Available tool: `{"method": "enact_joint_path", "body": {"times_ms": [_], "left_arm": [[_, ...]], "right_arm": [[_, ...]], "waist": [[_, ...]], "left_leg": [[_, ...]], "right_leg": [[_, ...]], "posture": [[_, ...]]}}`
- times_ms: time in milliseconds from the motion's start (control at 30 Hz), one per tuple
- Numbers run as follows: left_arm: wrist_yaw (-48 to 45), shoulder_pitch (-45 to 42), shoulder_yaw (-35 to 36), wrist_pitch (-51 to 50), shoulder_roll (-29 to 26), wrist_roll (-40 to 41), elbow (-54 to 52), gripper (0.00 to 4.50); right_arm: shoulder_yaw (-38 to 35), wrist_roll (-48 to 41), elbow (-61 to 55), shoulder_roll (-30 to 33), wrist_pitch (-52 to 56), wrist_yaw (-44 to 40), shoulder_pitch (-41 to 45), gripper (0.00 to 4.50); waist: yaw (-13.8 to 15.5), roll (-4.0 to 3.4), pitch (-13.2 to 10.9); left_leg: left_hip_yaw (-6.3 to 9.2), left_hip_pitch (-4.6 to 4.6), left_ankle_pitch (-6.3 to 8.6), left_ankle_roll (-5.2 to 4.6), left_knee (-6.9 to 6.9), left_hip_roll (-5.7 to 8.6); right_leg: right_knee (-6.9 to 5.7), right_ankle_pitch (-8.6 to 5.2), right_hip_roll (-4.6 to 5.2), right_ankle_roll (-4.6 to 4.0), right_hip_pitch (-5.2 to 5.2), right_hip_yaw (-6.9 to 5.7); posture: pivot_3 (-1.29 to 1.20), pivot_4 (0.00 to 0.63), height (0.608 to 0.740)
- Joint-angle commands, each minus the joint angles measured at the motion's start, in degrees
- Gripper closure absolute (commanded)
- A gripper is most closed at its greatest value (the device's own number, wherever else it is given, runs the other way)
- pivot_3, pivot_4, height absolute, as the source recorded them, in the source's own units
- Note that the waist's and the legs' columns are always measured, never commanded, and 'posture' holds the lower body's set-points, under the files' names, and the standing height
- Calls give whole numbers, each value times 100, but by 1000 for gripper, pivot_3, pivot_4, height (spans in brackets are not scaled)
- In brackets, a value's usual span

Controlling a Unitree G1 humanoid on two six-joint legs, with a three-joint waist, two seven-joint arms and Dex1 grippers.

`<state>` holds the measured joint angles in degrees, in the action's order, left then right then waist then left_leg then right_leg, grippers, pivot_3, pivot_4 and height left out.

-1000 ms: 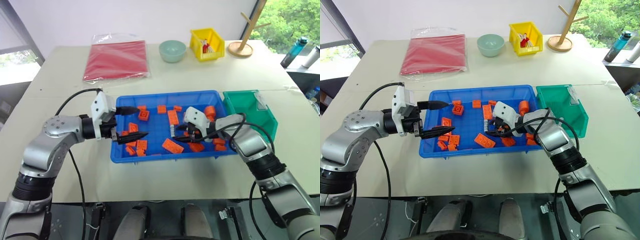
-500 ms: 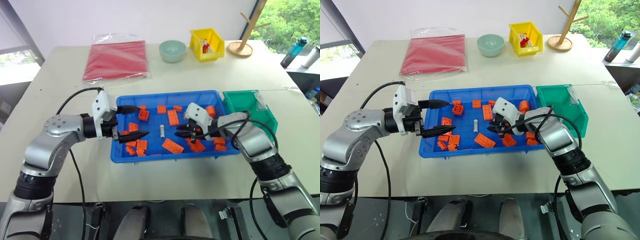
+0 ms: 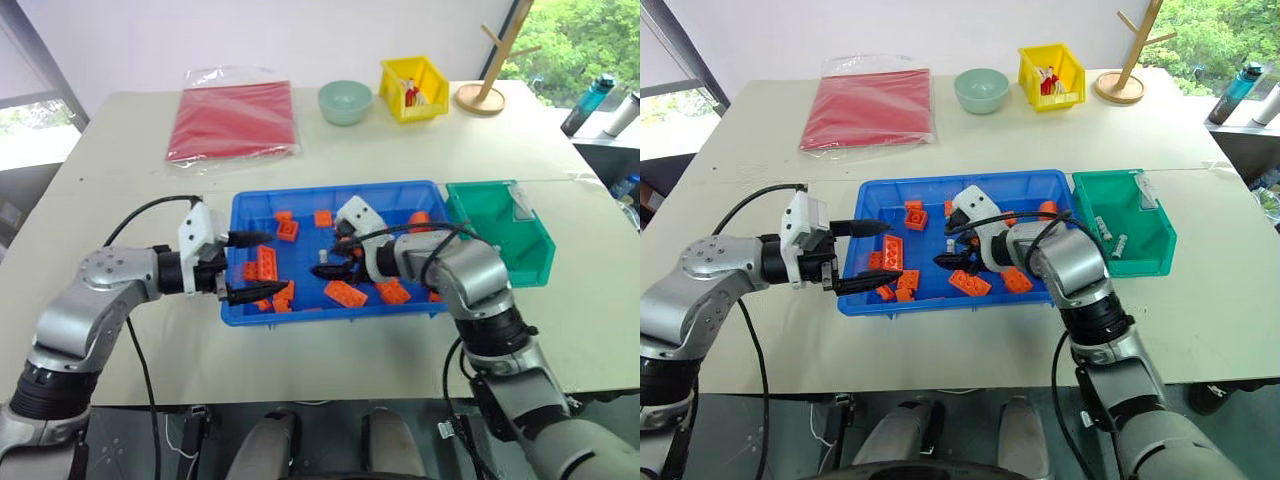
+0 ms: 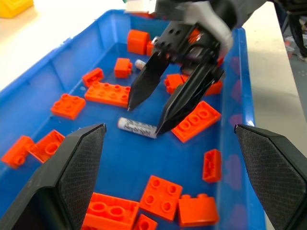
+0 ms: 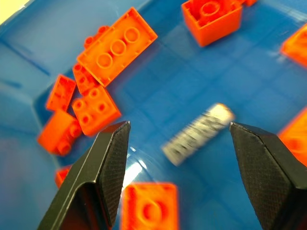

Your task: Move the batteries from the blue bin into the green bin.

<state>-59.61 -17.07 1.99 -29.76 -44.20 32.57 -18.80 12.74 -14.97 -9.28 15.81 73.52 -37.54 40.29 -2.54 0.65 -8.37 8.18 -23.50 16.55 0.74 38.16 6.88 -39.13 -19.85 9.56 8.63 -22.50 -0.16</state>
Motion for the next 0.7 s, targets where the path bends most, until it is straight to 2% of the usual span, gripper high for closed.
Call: {"method": "enact_joint_path", "body": {"times_ms": [33, 300, 533, 700], "left_arm": [[21, 54, 253, 22, -107, 98, -276, 0], [97, 118, 339, -81, -151, 173, -393, 0], [70, 33, 321, -84, -159, 147, -322, 0], [28, -18, 286, -63, -156, 122, -268, 0]], "right_arm": [[-151, -73, 115, -119, 63, 265, 183, 1145], [-118, -63, 523, -177, -157, 530, 223, 1145], [-294, -180, 781, -705, -157, 818, 456, 1145], [-242, -257, 783, -818, -106, 872, 518, 1145]], "waist": [[-3, 0, 0], [-15, 0, 0], [-36, -1, 1], [-51, -1, 0]], "left_leg": [[0, 0, 0, 0, 0, 0], [0, 1, 0, 0, 0, 1], [0, 1, 0, 0, -1, 0], [1, 1, 0, 0, -1, 1]], "right_leg": [[0, 0, 0, 0, 0, 0], [-2, 0, 0, 0, -2, 0], [-3, 0, -1, 0, -2, 1], [-6, 0, 0, 0, -2, 0]], "posture": [[0, 150, 717], [0, 150, 717], [0, 150, 717], [0, 150, 717]]}}
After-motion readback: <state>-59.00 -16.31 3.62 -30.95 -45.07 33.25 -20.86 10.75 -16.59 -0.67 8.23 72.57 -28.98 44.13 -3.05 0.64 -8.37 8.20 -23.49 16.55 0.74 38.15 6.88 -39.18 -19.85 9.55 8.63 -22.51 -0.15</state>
